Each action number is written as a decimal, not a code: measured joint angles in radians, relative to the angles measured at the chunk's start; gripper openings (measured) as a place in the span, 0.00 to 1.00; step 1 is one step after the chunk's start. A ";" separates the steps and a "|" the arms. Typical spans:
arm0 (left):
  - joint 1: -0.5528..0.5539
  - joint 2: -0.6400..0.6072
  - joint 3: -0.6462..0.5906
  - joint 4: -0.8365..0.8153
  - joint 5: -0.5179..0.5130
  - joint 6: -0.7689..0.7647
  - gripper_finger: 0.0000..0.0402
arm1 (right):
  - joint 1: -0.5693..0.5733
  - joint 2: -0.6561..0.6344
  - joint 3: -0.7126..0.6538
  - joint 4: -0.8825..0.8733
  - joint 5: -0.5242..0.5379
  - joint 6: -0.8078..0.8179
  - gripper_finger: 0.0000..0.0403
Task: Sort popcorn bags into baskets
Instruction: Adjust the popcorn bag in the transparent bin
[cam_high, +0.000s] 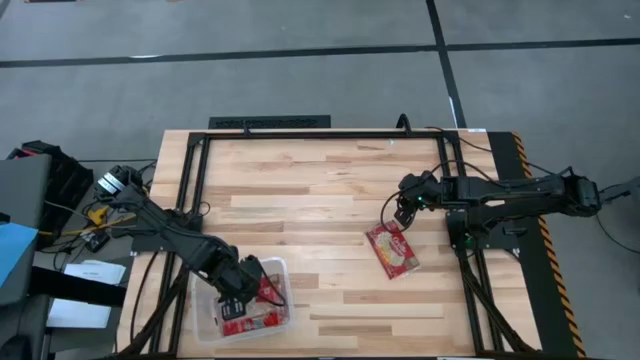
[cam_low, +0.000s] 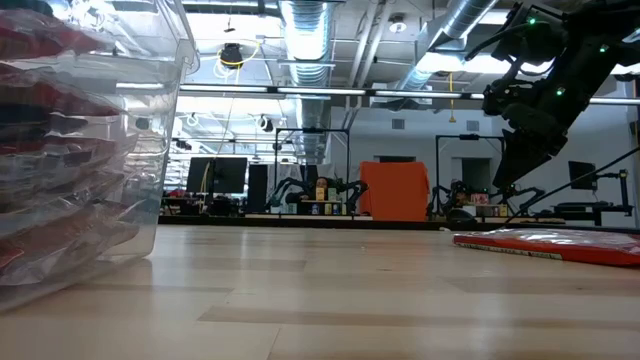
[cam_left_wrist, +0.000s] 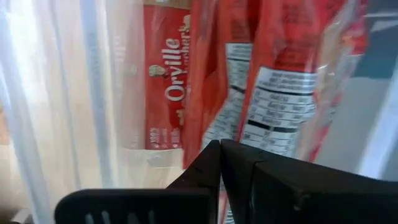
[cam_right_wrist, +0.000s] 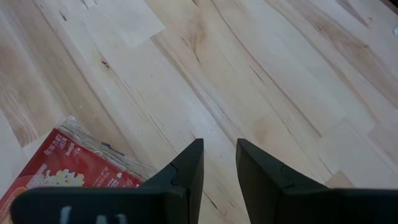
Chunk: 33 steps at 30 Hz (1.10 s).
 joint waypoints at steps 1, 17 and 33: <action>-0.001 0.000 0.006 0.003 0.000 -0.008 0.00 | 0.000 0.000 0.000 0.000 0.000 0.000 0.29; -0.067 -0.001 0.196 -0.206 -0.036 -0.535 0.00 | 0.001 0.000 0.000 0.041 0.003 -0.016 0.29; -0.157 0.134 0.191 -0.222 0.203 -1.127 0.00 | 0.001 0.000 0.000 0.040 0.000 -0.041 0.29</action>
